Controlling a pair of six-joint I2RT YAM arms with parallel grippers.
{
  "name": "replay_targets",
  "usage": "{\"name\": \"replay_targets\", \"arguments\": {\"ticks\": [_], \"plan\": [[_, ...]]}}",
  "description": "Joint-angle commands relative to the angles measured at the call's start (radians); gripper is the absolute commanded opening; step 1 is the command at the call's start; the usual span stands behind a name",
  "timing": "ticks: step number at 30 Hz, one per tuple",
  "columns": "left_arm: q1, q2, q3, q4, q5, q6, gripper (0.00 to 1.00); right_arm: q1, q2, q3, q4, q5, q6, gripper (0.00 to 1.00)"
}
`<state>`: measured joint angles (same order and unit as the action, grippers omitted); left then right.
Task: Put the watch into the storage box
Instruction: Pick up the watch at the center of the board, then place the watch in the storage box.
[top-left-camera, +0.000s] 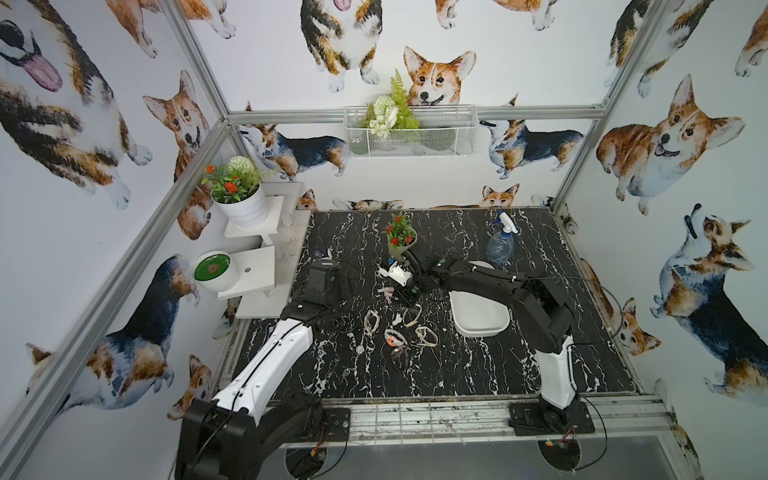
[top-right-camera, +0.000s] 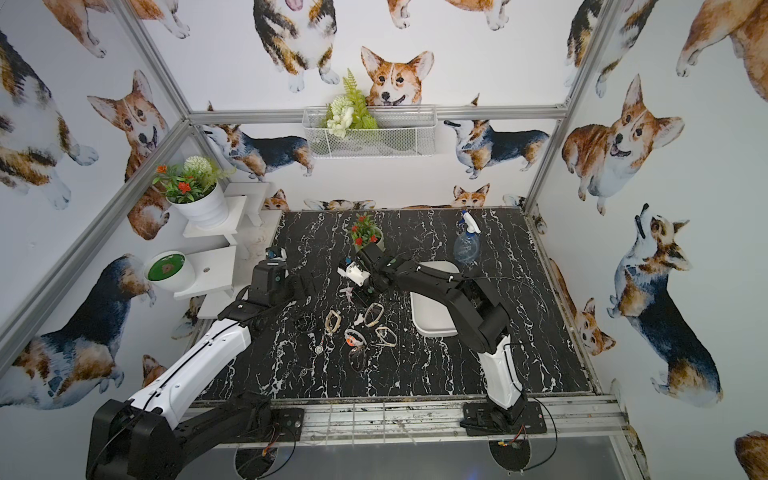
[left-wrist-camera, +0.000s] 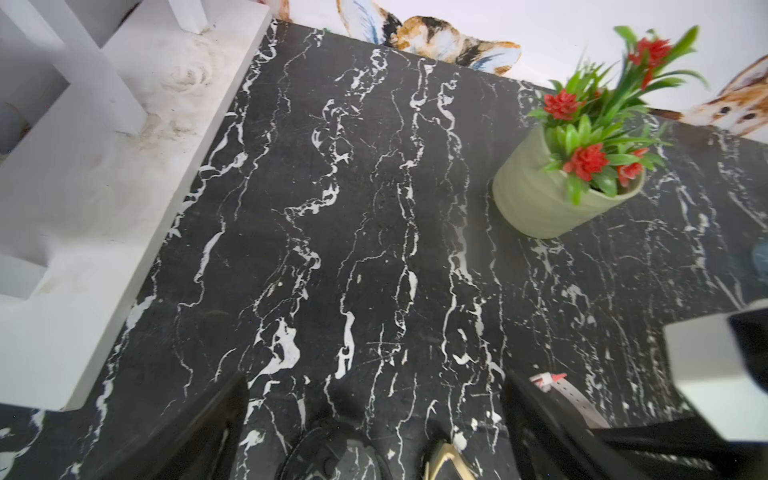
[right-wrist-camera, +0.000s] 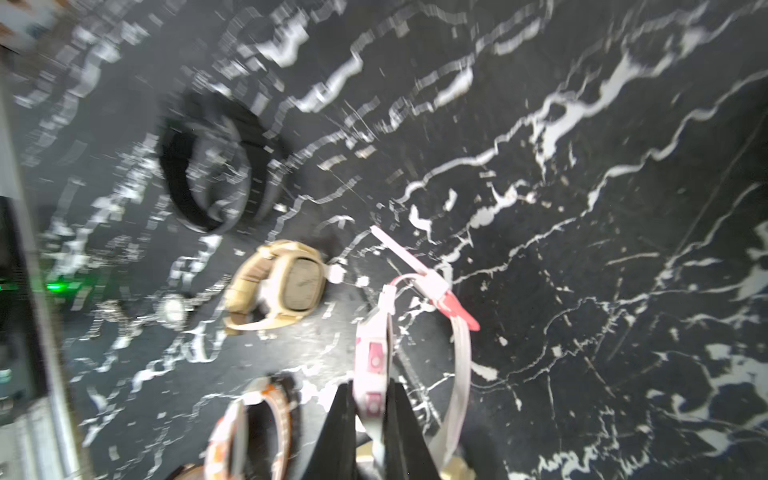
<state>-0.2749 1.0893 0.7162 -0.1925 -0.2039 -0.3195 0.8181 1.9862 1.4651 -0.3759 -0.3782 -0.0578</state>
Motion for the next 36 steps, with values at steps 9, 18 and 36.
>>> {"name": "replay_targets", "arguments": {"ticks": [9,18,36], "plan": [[-0.033,0.016,-0.023,0.223,0.298,0.014,1.00,-0.187,-0.405,-0.348,0.265,0.086,0.171,0.01],[-0.144,0.132,0.011,0.294,0.401,0.056,1.00,-0.342,-0.548,-0.593,0.294,0.211,0.255,0.00],[-0.207,0.201,0.037,0.233,0.269,0.092,1.00,-0.389,-0.282,-0.492,0.292,0.233,0.282,0.01]]}}
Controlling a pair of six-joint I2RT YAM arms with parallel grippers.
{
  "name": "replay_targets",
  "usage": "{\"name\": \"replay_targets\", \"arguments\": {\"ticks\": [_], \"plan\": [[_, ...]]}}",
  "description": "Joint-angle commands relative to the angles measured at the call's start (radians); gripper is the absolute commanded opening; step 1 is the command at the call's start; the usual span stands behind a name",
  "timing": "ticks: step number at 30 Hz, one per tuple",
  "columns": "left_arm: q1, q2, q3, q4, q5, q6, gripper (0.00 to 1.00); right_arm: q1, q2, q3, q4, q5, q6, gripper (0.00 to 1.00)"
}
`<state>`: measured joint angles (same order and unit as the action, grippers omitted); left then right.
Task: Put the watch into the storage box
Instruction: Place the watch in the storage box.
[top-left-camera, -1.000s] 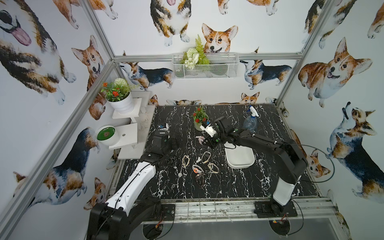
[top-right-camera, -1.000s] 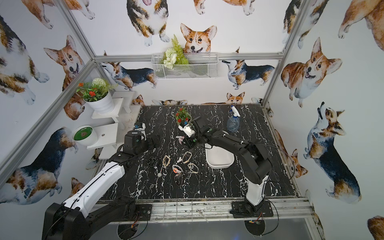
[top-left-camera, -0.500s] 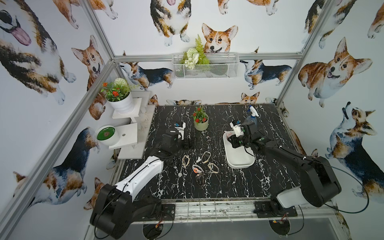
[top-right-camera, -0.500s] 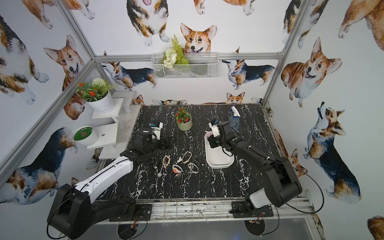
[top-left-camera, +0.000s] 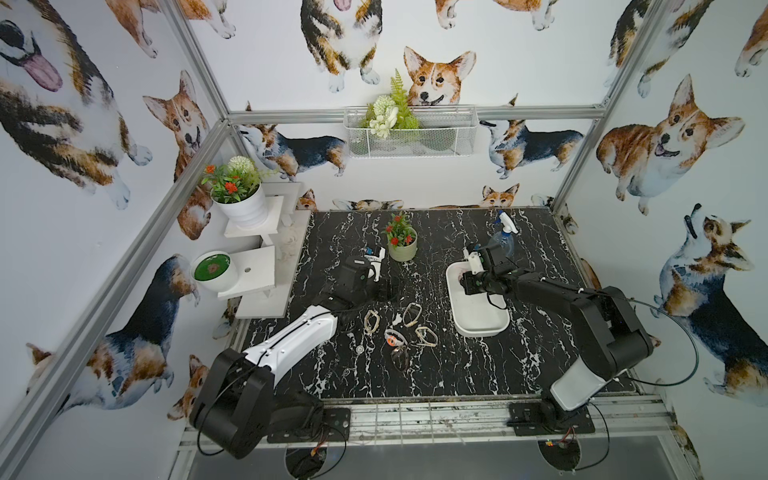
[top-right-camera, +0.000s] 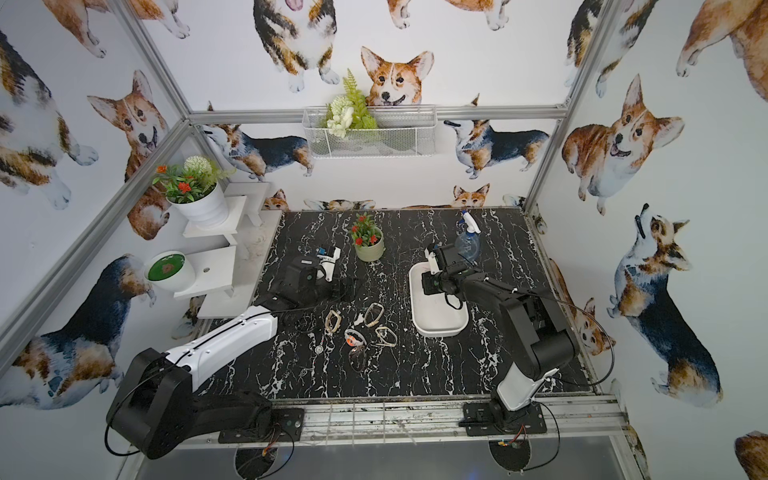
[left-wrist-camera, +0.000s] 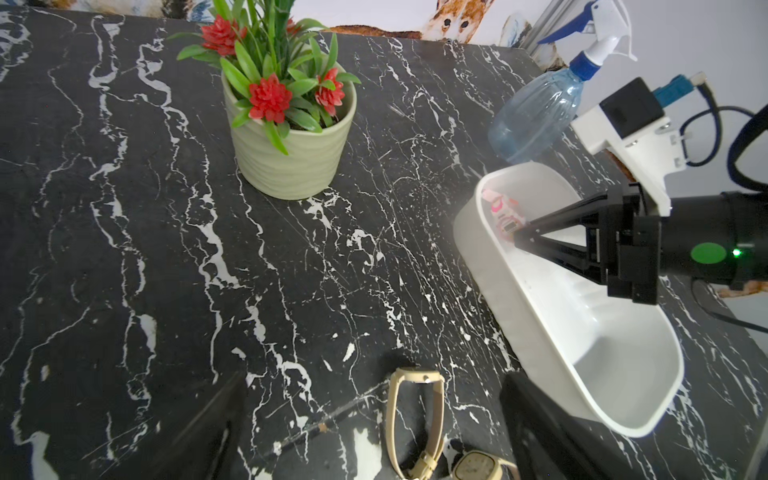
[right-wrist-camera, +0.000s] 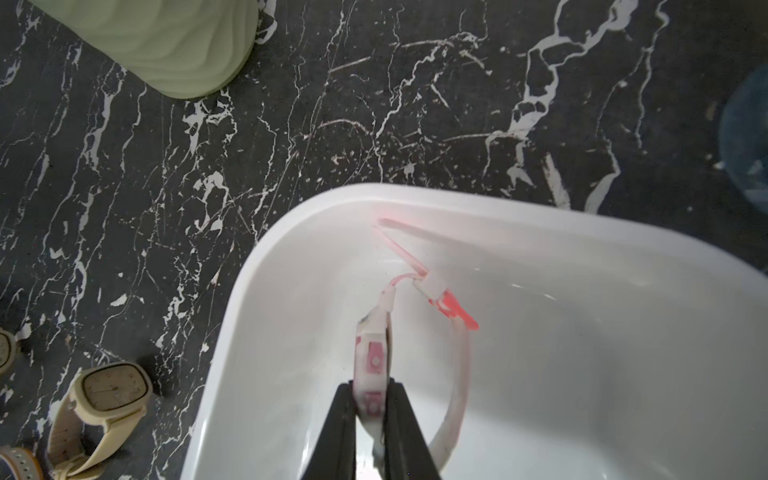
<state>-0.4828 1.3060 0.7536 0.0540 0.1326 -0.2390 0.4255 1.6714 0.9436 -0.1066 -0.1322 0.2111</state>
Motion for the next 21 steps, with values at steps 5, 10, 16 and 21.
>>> {"name": "replay_targets", "arguments": {"ticks": [5,10,16,21], "plan": [[0.006,-0.030,-0.005,-0.035,-0.120,0.016,1.00,0.023,0.072,0.049,0.015,-0.006,-0.002,0.03],[0.018,-0.051,-0.020,-0.035,-0.137,0.012,1.00,0.039,0.095,0.054,0.015,0.011,-0.006,0.08],[0.030,-0.074,-0.033,-0.046,-0.159,0.000,1.00,0.044,0.111,0.059,0.009,0.028,-0.005,0.21],[0.045,-0.092,-0.016,-0.094,-0.201,-0.013,1.00,0.051,0.110,0.069,-0.009,0.046,-0.013,0.36]]}}
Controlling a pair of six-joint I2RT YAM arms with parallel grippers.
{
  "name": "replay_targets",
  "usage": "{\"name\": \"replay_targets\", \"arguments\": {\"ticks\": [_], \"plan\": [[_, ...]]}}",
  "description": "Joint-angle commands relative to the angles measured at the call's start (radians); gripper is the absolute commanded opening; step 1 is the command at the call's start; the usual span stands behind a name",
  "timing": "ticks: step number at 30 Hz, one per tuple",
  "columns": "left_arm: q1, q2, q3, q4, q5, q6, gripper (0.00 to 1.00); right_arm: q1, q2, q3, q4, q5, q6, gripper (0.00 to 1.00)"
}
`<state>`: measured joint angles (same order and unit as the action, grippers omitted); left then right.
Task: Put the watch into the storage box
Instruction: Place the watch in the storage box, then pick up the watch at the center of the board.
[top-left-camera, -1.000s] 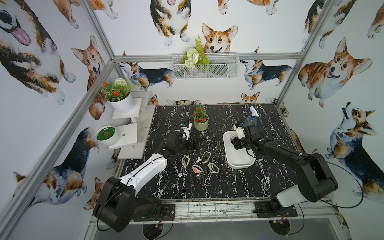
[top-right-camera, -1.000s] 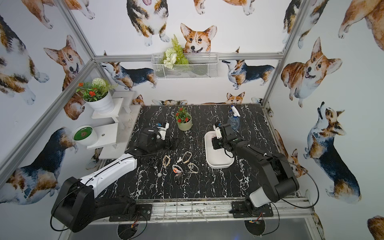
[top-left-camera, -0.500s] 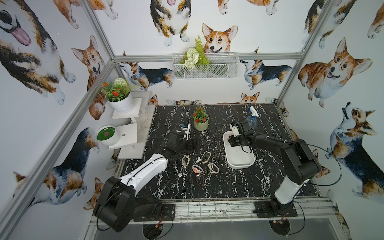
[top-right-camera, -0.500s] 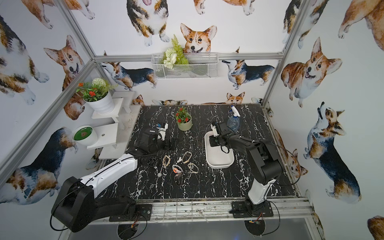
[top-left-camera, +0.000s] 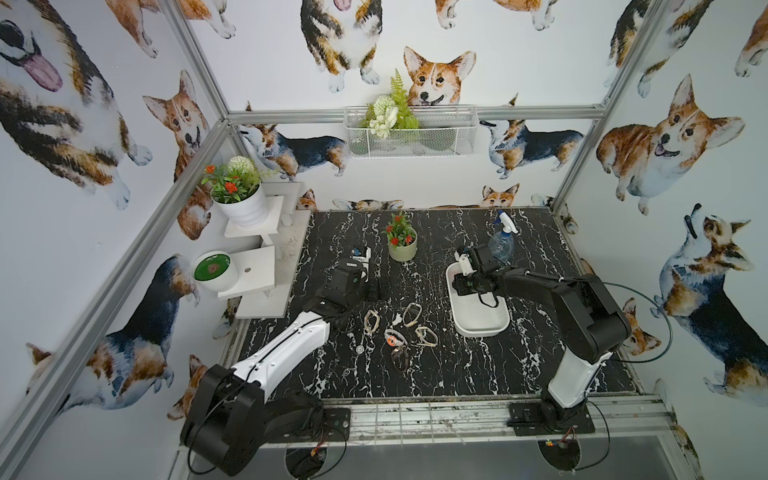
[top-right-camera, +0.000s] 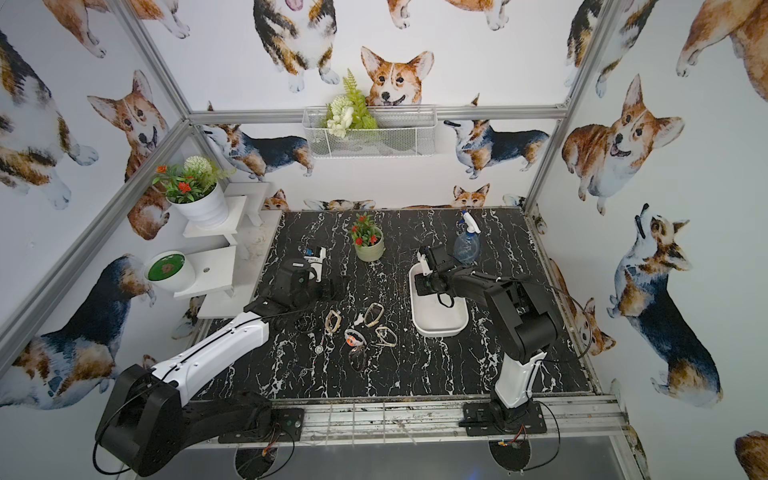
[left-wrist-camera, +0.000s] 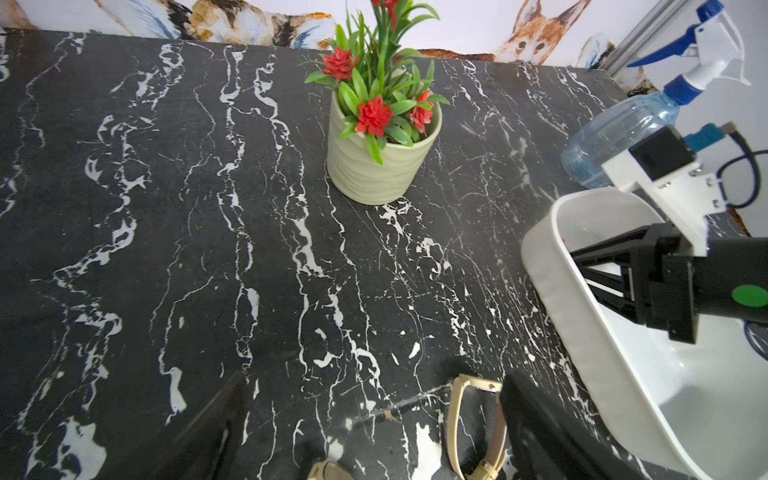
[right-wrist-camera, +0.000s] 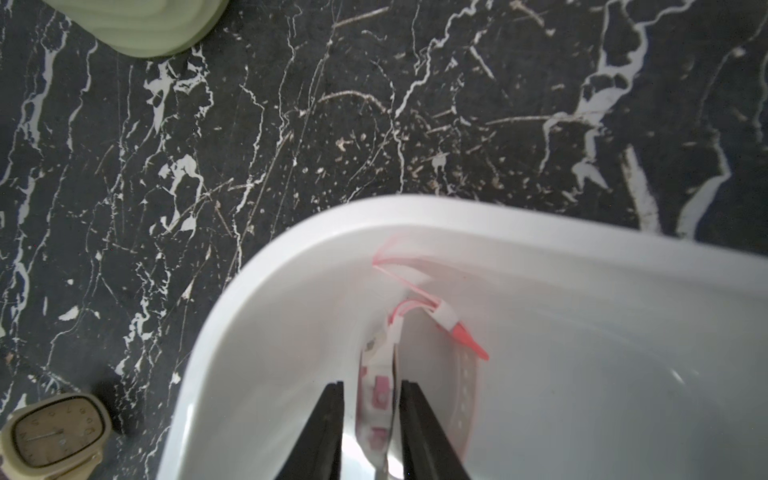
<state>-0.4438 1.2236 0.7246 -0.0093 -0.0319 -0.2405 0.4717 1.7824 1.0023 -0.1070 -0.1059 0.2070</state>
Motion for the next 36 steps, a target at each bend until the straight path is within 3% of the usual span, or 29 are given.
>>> {"name": "replay_targets", "arguments": {"ticks": [1,12,19,27,36], "plan": [[0.009,-0.013,0.015,-0.040,-0.041,-0.013,1.00,0.005,-0.004,0.012,-0.011,0.020,-0.011,0.38],[0.093,-0.041,0.073,-0.175,-0.089,-0.080,1.00,0.057,-0.147,0.069,-0.082,0.053,-0.085,0.44],[0.193,-0.054,0.055,-0.200,-0.098,-0.184,1.00,0.130,-0.217,0.087,-0.026,-0.107,-0.138,0.47],[0.269,-0.055,0.002,-0.192,-0.112,-0.259,1.00,0.343,-0.041,0.245,-0.083,-0.072,-0.176,0.47],[0.330,-0.109,-0.052,-0.182,-0.138,-0.300,1.00,0.500,0.222,0.450,-0.161,-0.023,-0.140,0.48]]}}
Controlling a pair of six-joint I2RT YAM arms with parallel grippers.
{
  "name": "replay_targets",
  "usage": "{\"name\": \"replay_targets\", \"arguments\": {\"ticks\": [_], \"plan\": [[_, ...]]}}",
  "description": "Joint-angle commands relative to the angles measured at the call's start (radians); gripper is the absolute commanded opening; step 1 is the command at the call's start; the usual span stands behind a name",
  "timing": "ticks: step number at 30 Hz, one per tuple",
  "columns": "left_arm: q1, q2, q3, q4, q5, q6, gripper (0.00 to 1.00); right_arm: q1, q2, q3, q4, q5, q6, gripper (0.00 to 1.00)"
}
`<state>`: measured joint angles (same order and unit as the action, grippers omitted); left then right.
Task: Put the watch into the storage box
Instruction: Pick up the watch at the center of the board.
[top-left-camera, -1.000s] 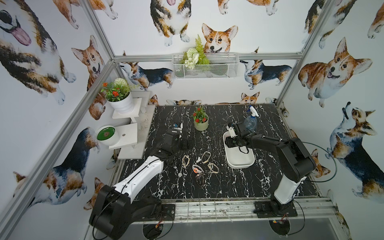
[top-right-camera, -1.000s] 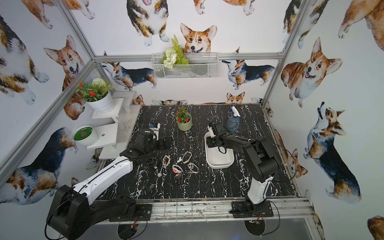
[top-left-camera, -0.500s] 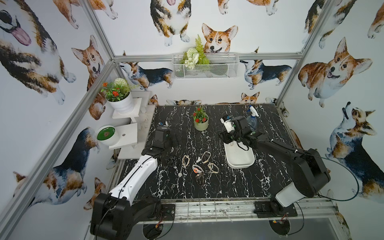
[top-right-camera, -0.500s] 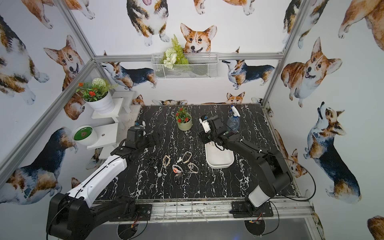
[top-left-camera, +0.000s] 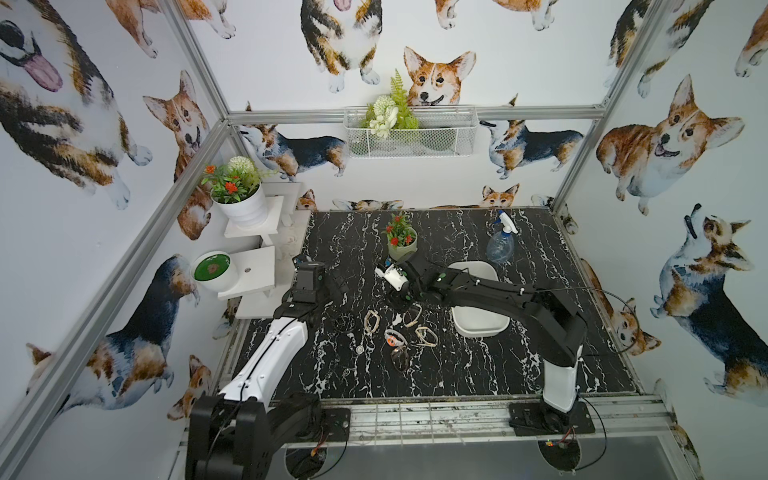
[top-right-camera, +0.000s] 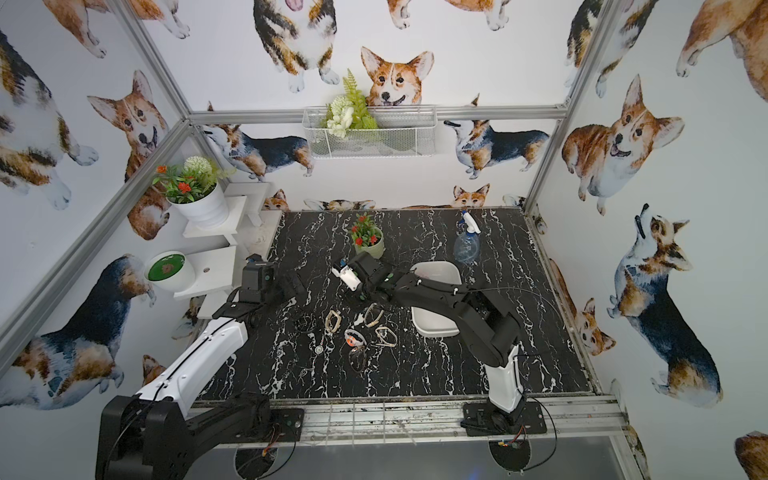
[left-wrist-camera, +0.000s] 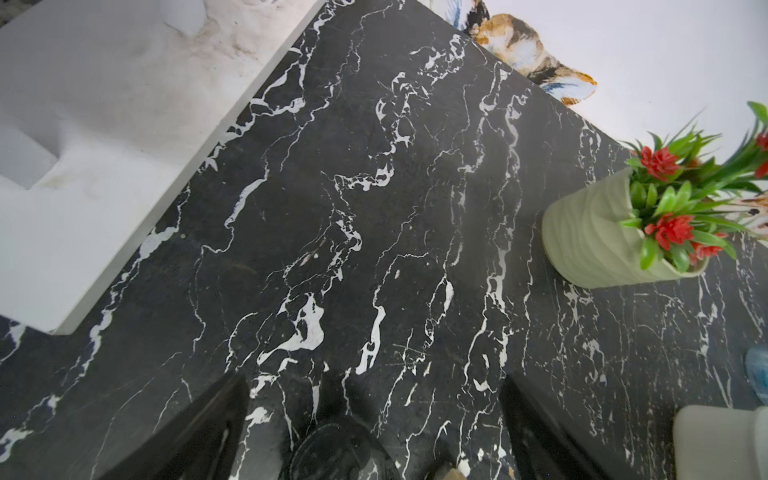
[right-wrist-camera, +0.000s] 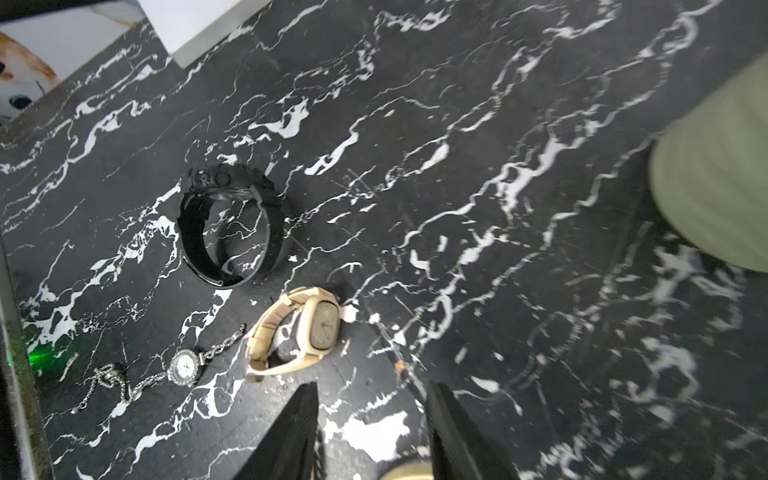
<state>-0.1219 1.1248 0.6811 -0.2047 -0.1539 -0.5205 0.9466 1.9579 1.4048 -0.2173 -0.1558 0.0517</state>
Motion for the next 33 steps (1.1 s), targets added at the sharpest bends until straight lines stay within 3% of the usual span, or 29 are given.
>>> {"name": "replay_targets", "arguments": {"ticks": [1,13,24,33], "plan": [[0.010,-0.013,-0.010,0.013,-0.015,-0.022,1.00,0.034,0.071,0.067,-0.057,0.027,0.018,0.48],[0.011,-0.007,-0.010,0.026,0.001,-0.015,1.00,0.082,0.221,0.199,-0.150,0.063,0.025,0.44],[0.011,-0.008,-0.007,0.033,0.010,-0.009,1.00,0.083,0.222,0.194,-0.143,0.061,0.022,0.13],[0.011,-0.021,-0.009,0.036,0.009,0.001,1.00,0.080,0.176,0.162,-0.090,0.020,0.032,0.00]]}}
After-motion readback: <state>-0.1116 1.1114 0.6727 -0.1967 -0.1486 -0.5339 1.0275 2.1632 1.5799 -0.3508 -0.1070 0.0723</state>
